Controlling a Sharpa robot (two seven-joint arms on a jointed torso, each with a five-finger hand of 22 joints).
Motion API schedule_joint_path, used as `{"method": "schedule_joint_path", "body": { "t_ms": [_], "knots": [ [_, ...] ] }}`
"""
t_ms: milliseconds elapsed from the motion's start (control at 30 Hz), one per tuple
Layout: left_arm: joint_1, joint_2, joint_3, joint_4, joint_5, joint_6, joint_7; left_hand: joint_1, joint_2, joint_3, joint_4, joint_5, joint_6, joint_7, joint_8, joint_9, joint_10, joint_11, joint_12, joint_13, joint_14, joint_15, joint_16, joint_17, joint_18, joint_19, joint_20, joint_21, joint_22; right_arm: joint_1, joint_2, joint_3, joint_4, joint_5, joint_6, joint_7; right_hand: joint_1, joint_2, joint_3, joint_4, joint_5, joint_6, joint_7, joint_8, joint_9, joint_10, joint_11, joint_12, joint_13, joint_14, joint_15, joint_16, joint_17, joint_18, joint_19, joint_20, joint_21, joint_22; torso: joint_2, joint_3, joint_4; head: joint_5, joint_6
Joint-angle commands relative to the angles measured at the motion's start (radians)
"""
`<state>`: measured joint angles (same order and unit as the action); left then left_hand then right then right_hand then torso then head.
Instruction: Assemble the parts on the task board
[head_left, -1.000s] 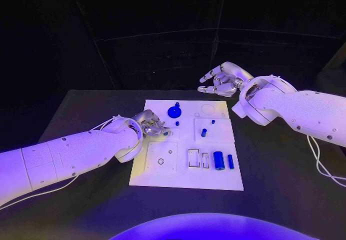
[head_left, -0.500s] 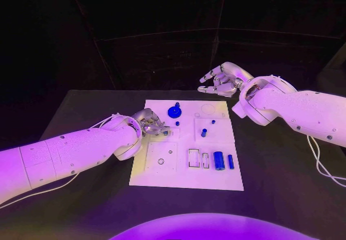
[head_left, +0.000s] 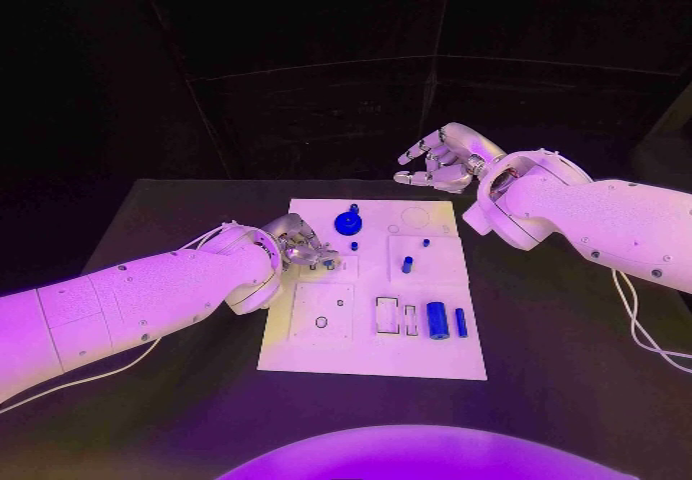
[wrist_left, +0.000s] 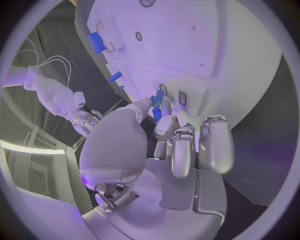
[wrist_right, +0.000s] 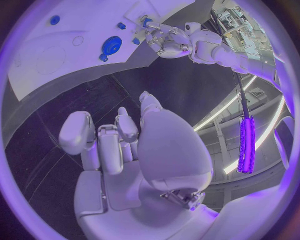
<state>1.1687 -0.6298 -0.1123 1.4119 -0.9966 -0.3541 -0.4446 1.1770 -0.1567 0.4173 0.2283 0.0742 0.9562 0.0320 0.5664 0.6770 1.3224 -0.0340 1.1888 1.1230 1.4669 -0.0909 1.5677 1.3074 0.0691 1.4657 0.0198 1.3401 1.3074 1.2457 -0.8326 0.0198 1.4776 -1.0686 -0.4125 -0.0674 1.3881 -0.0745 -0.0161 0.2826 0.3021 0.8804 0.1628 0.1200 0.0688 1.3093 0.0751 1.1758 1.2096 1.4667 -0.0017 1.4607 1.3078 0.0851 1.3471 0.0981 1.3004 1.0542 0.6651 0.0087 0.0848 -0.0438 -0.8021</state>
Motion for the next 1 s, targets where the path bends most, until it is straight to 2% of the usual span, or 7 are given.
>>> {"method": "schedule_joint_path", "body": {
  "t_ms": [33, 100, 267, 467, 600, 767, 1000],
  "knots": [
    [0.003, 0.005, 0.001, -0.004, 0.008, 0.016, -0.006, 0.030, 0.026, 0.015, -0.023, 0.000, -0.001, -0.001, -0.004, -0.002, 0.003, -0.004, 0.004, 0.000, 0.104, -0.005, 0.003, 0.263, -0.010, 0.024, -0.006, -0.005, 0.072, 0.002, 0.001, 0.001, 0.001, 0.002, 0.003, 0.008, -0.001, 0.007, -0.006, 0.000, 0.002, 0.006, -0.003, 0.005, 0.001, -0.002, -0.004, -0.001, -0.001, 0.063, -0.007, -0.003, 0.080, 0.015, -0.002, -0.002, -0.004, -0.001, 0.000, 0.0000, 0.0001, 0.000, 0.000],
    [0.004, 0.008, 0.001, -0.006, 0.008, 0.018, -0.007, 0.044, 0.034, 0.026, -0.032, 0.001, -0.003, -0.002, -0.006, -0.003, 0.002, -0.005, 0.003, 0.000, 0.104, -0.006, 0.003, 0.263, -0.011, 0.024, -0.007, -0.004, 0.073, 0.002, 0.002, 0.001, 0.001, 0.002, 0.004, 0.008, -0.001, 0.007, -0.006, 0.000, 0.002, 0.006, -0.003, 0.005, 0.001, -0.002, -0.004, -0.001, -0.001, 0.063, -0.007, -0.003, 0.080, 0.015, -0.002, -0.002, -0.004, -0.001, 0.000, 0.0001, 0.0002, 0.000, -0.001],
    [0.005, 0.012, 0.001, -0.010, 0.008, 0.018, -0.007, 0.050, 0.035, 0.031, -0.037, 0.001, -0.004, -0.002, -0.007, -0.004, 0.002, -0.005, 0.003, 0.001, 0.104, -0.006, 0.003, 0.263, -0.011, 0.024, -0.007, -0.004, 0.074, 0.002, 0.002, 0.001, 0.001, 0.002, 0.004, 0.008, -0.003, 0.008, -0.008, 0.001, 0.004, 0.006, -0.003, 0.006, 0.000, -0.002, -0.004, -0.001, -0.001, 0.063, -0.007, -0.003, 0.081, 0.015, -0.002, -0.002, -0.005, -0.002, 0.000, 0.0002, 0.0002, 0.000, 0.000],
    [0.005, 0.014, 0.001, -0.011, 0.008, 0.011, -0.003, 0.094, 0.050, 0.102, -0.075, 0.004, -0.014, -0.001, -0.014, -0.005, 0.001, -0.006, -0.001, -0.001, 0.104, -0.008, 0.003, 0.263, -0.012, 0.026, -0.010, -0.002, 0.079, 0.002, 0.003, 0.001, 0.000, 0.002, 0.004, 0.009, -0.003, 0.008, -0.008, 0.001, 0.004, 0.006, -0.003, 0.006, 0.000, -0.002, -0.004, -0.001, -0.001, 0.063, -0.007, -0.003, 0.081, 0.015, -0.002, -0.002, -0.005, -0.002, 0.000, 0.0006, 0.0007, -0.001, 0.000],
    [0.005, 0.014, 0.001, -0.007, 0.010, 0.004, 0.002, 0.101, 0.043, 0.175, -0.104, 0.013, -0.021, 0.003, -0.011, 0.000, 0.003, -0.003, -0.005, -0.004, 0.104, -0.005, 0.003, 0.263, -0.012, 0.026, -0.008, -0.003, 0.081, 0.002, 0.004, 0.001, -0.001, 0.002, 0.006, 0.008, -0.003, 0.009, -0.009, 0.001, 0.005, 0.006, -0.003, 0.006, 0.000, -0.002, -0.004, 0.000, -0.001, 0.063, -0.007, -0.003, 0.081, 0.015, -0.001, -0.002, -0.004, 0.000, 0.000, -0.0002, 0.0008, -0.001, 0.000],
    [0.005, 0.012, 0.001, -0.004, 0.013, -0.003, 0.006, 0.092, 0.032, 0.205, -0.116, 0.014, -0.023, 0.004, -0.007, 0.005, 0.005, -0.002, -0.007, -0.005, 0.104, -0.004, 0.003, 0.263, -0.012, 0.026, -0.007, -0.003, 0.082, 0.002, 0.005, 0.001, -0.002, 0.002, 0.008, 0.007, -0.003, 0.009, -0.009, 0.001, 0.006, 0.006, -0.003, 0.006, 0.000, -0.002, -0.004, -0.001, -0.001, 0.063, -0.007, -0.003, 0.081, 0.015, -0.002, -0.002, -0.005, -0.001, -0.001, -0.0003, 0.0007, -0.001, 0.000],
    [0.005, 0.010, 0.001, -0.002, 0.027, -0.025, 0.021, 0.088, 0.028, 0.218, -0.121, 0.014, -0.023, 0.004, -0.005, 0.007, 0.006, -0.002, -0.007, -0.005, 0.104, -0.004, 0.003, 0.263, -0.012, 0.026, -0.006, -0.004, 0.082, 0.002, 0.006, 0.001, 0.000, 0.002, 0.024, 0.002, -0.001, 0.010, -0.010, -0.001, 0.008, 0.007, -0.003, 0.007, 0.001, -0.002, -0.004, 0.000, -0.001, 0.063, -0.007, -0.003, 0.081, 0.015, -0.002, -0.002, -0.006, -0.003, -0.001, -0.0007, 0.0010, -0.002, 0.002]
  ]
}}
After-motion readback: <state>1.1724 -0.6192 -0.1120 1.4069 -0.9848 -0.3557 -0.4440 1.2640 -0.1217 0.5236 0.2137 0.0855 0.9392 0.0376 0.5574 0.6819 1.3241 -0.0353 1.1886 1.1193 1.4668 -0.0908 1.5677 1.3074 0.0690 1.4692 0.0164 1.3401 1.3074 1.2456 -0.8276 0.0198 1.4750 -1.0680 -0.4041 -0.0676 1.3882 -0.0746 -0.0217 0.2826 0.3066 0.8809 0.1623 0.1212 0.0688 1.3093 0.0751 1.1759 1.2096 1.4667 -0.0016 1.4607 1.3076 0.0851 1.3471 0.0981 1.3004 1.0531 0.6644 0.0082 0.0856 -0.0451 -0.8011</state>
